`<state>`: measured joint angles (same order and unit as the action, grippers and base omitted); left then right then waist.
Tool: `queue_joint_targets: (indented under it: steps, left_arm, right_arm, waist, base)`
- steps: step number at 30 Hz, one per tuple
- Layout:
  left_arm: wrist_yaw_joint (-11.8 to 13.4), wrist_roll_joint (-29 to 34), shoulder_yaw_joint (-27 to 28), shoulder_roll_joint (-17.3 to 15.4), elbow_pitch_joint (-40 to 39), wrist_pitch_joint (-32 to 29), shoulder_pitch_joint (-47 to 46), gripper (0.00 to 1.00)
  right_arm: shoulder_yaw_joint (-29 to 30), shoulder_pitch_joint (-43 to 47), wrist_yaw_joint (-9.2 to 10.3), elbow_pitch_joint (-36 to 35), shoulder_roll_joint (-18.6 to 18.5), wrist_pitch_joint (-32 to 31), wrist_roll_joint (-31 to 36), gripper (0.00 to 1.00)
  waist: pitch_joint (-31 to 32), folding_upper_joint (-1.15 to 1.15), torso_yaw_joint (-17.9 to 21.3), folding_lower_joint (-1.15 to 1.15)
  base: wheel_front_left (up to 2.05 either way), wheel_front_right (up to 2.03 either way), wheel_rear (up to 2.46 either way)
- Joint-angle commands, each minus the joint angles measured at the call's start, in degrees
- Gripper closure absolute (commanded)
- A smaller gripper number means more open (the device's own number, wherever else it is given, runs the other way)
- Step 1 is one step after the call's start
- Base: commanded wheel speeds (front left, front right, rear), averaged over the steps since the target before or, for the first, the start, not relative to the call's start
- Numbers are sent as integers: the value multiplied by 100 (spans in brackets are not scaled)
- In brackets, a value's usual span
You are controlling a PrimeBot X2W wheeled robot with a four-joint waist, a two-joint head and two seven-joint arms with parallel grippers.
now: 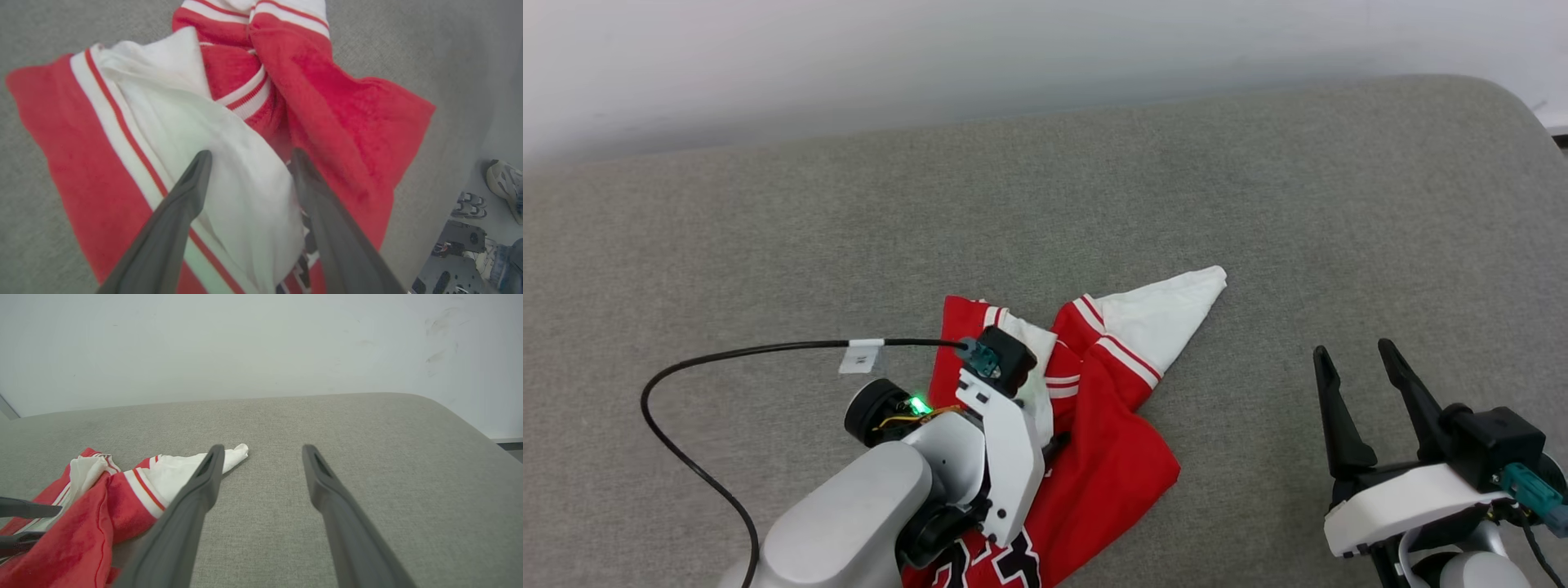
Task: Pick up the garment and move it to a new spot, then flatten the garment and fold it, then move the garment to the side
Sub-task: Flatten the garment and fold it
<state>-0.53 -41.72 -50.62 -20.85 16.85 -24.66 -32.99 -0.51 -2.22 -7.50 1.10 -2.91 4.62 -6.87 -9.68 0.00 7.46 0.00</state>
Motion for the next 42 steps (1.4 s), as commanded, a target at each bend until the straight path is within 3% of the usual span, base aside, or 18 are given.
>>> queue_joint_targets:
  steps: [1,2,4,9,14,20,26,29,33,34,35,38,42]
  left_arm:
    - [-56,-52,-58,-34,45,-154,-60,0]
    - [-85,-62,-85,-49,57,-245,-83,20]
    - [-124,-84,-151,-85,71,-424,-124,100]
    - [-56,24,-141,-181,10,-418,-220,100]
    - [128,173,96,-312,-138,3,-347,100]
    - [788,-17,830,-722,-563,749,156,100]
    - [1514,-659,1617,-1107,-785,1292,1461,100]
    - [1686,-991,1845,-1120,-683,1468,2098,100]
    - [1638,-1268,1905,-964,-470,1639,2597,100]
    - [1631,-1288,1902,-925,-396,1667,2644,53]
    - [1612,-1293,1891,-873,-331,1719,2670,0]
    - [1561,-1160,1885,-781,-224,2028,2577,0]
    - [1516,-813,1995,-669,-222,2896,2413,0]
  right_arm:
    - [-14,-79,2,36,4,50,-16,0]
    - [-23,-98,2,60,4,73,-28,0]
    - [-27,-128,2,103,4,108,-54,0]
    - [-5,-160,2,215,4,186,-57,0]
    - [41,-171,2,249,4,189,-21,0]
    - [106,-66,2,237,4,147,30,0]
    - [132,-3,2,163,4,70,63,0]
    - [129,16,2,130,4,34,90,0]
    - [147,17,2,71,4,-25,109,0]
    - [145,22,2,58,4,-32,116,0]
    - [146,33,2,49,4,-50,126,0]
    - [156,89,2,30,4,-87,137,0]
    - [208,199,2,3,4,-157,173,0]
  waist:
    - [-48,0,45,0]
    - [-58,0,51,0]
    - [-74,0,50,0]
    - [-53,0,-20,0]
    - [9,0,-193,0]
    - [144,0,-455,0]
    - [235,0,-694,0]
    - [258,0,-767,0]
    - [285,0,-826,0]
    - [303,0,-833,0]
    - [328,0,-838,0]
    - [439,0,-844,0]
    - [661,0,-829,0]
  base:
    - [0,0,0]
    - [0,0,0]
    - [0,0,0]
    - [0,0,0]
    - [0,0,0]
    - [0,0,0]
    - [0,0,0]
    - [0,0,0]
    - [0,0,0]
    - [0,0,0]
    - [0,0,0]
    - [0,0,0]
    - [0,0,0]
